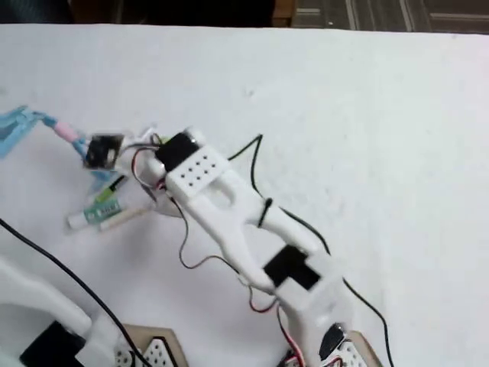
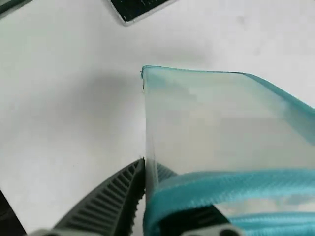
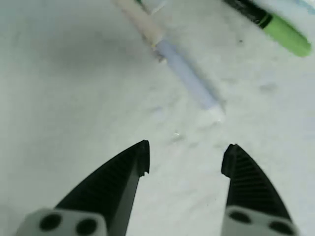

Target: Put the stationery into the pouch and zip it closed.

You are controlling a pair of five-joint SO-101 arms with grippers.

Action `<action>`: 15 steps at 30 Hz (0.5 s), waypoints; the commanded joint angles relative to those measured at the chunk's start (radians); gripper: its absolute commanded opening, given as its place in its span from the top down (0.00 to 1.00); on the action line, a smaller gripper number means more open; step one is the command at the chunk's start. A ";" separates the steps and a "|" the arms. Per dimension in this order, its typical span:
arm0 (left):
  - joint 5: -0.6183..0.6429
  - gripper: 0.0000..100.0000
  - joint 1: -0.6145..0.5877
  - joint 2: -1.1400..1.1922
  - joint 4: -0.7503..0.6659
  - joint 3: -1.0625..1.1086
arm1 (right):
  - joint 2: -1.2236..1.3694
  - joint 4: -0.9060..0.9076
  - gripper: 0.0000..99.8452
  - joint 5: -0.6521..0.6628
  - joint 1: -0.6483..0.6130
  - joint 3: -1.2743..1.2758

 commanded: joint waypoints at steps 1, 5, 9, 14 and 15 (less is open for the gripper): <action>0.049 0.98 0.004 -0.010 0.006 -0.055 | 0.082 0.018 0.75 0.109 -0.002 -0.095; 0.117 0.98 -0.036 -0.042 0.008 -0.048 | 0.240 0.022 0.75 0.115 -0.004 -0.259; 0.123 0.98 -0.035 -0.068 0.005 -0.044 | 0.441 0.024 0.75 0.115 -0.004 -0.468; 0.126 0.98 -0.033 -0.070 0.003 -0.044 | 0.671 0.051 0.81 0.115 -0.002 -0.744; 0.126 0.98 -0.033 -0.070 0.003 -0.044 | 0.707 0.071 0.85 0.115 -0.004 -0.793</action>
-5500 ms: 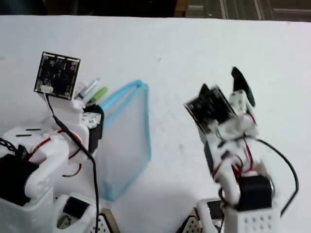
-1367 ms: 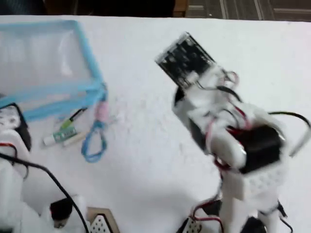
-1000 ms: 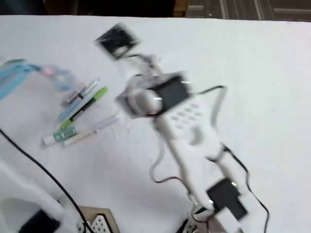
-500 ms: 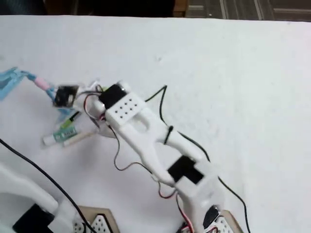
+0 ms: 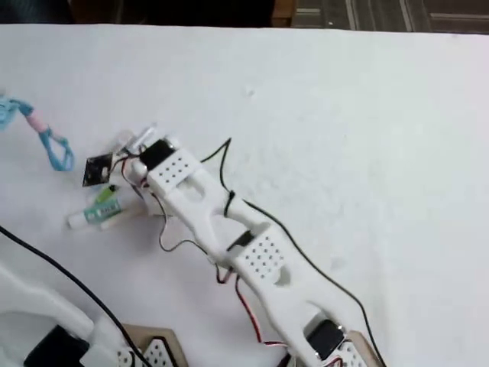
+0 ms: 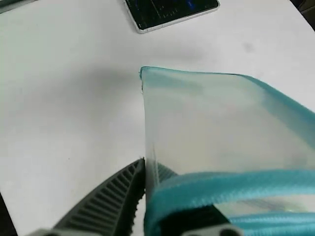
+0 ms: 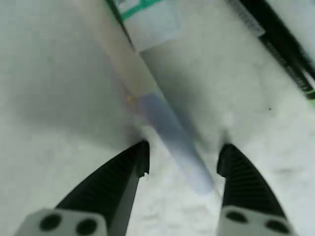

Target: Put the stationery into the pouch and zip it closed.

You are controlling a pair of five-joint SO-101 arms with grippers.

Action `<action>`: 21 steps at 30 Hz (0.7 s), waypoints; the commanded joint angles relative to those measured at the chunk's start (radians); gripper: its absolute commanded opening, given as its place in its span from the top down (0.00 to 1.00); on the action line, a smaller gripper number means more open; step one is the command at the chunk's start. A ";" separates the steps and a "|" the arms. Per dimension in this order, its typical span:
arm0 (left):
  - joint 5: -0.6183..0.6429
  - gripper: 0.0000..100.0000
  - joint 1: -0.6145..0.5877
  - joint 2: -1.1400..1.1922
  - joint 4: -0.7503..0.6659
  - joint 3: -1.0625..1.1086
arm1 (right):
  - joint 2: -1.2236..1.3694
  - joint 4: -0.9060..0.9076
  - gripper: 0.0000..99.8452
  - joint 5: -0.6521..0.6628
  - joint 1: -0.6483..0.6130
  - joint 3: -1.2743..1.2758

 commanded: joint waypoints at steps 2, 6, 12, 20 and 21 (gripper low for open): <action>0.012 0.98 -0.005 -0.036 -0.003 -0.029 | 0.136 0.085 0.96 0.009 0.002 -0.258; 0.012 0.98 -0.004 -0.035 -0.003 -0.029 | 0.216 0.196 0.97 0.009 0.033 -0.419; 0.012 0.98 0.002 -0.035 -0.003 -0.029 | 0.220 0.257 0.98 0.009 0.133 -0.519; 0.011 0.98 0.059 -0.035 -0.003 -0.029 | -0.067 0.259 0.98 0.011 0.351 -0.127; 0.011 0.98 0.059 -0.035 -0.003 -0.031 | -0.124 0.259 0.98 0.012 0.380 -0.025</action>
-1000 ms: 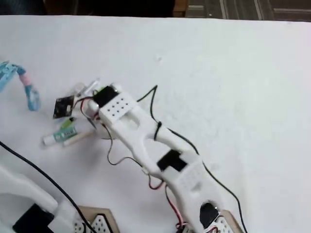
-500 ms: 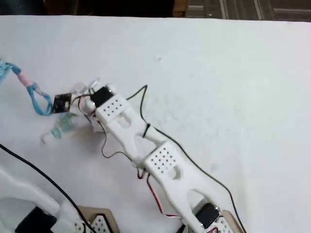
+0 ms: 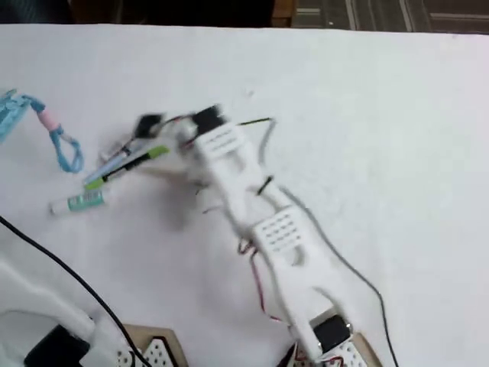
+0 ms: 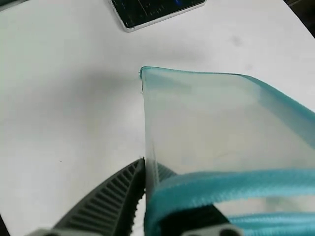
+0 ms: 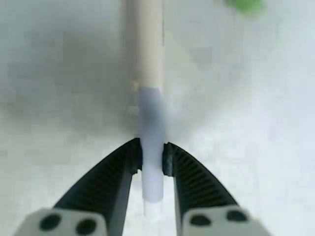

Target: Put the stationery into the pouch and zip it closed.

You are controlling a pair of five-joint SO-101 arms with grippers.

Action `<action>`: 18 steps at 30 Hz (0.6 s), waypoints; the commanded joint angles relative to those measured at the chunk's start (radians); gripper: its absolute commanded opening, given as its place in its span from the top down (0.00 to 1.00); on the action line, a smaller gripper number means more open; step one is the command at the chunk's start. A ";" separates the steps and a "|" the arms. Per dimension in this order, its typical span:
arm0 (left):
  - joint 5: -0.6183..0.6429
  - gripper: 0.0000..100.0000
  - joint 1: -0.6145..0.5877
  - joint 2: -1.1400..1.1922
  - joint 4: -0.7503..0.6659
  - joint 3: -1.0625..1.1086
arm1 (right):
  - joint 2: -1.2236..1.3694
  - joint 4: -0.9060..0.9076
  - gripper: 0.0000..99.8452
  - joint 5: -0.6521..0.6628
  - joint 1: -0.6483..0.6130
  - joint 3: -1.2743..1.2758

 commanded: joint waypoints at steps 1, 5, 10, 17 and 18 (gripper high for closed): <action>0.011 0.98 0.010 -0.035 -0.003 -0.031 | -0.255 0.021 0.98 0.020 0.111 0.318; 0.011 0.98 0.022 -0.035 -0.005 -0.031 | -0.496 0.018 0.98 0.109 0.219 0.694; 0.009 0.98 0.124 -0.035 -0.006 -0.037 | -0.708 -0.027 0.97 0.173 0.323 1.019; 0.011 0.98 0.145 -0.035 -0.006 -0.031 | -0.869 -0.110 0.71 0.173 0.346 1.295; 0.011 0.98 0.145 -0.035 -0.006 -0.031 | -0.880 -0.110 0.70 0.173 0.329 1.297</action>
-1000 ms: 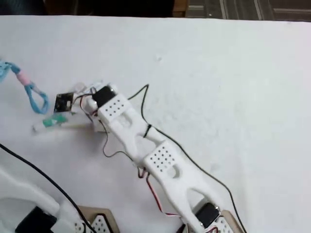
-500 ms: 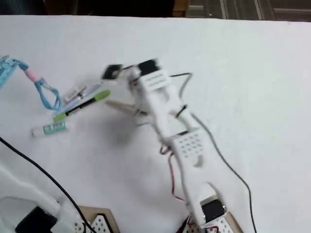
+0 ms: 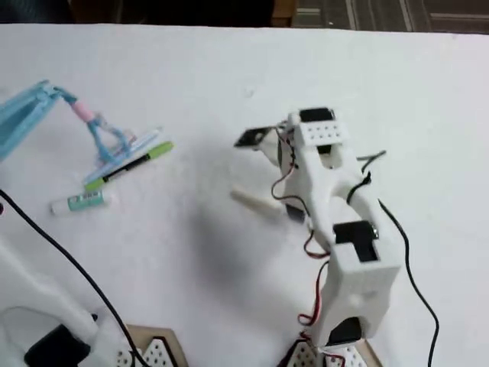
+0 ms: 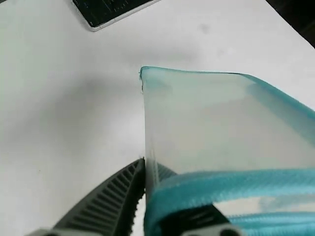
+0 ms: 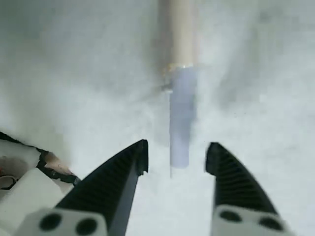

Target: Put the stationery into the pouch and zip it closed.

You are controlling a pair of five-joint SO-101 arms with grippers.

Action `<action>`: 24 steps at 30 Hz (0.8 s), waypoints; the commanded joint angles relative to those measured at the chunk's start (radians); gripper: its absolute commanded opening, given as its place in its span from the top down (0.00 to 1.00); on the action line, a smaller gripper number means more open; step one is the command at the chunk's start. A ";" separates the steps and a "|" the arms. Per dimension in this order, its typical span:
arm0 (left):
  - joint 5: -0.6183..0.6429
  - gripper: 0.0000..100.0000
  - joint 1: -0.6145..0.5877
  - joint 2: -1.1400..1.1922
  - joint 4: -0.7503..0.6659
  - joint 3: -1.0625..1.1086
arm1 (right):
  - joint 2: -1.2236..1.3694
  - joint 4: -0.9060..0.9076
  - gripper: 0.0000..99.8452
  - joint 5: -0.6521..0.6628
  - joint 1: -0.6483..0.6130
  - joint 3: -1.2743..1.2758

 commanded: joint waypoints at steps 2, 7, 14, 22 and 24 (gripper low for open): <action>0.011 0.98 0.013 -0.035 -0.006 -0.031 | -0.091 -0.012 0.70 0.011 -0.061 0.020; 0.011 0.98 0.015 -0.035 -0.006 -0.031 | -0.090 -0.082 0.71 0.005 -0.239 0.020; 0.009 0.98 0.015 -0.039 -0.005 -0.031 | -0.012 -0.329 0.79 0.003 -0.352 0.038; 0.008 0.98 0.013 -0.041 -0.003 -0.029 | 0.197 -0.341 0.88 0.003 -0.303 -0.044; 0.008 0.98 0.013 -0.041 -0.003 -0.029 | 0.200 -0.317 0.89 0.003 -0.292 -0.069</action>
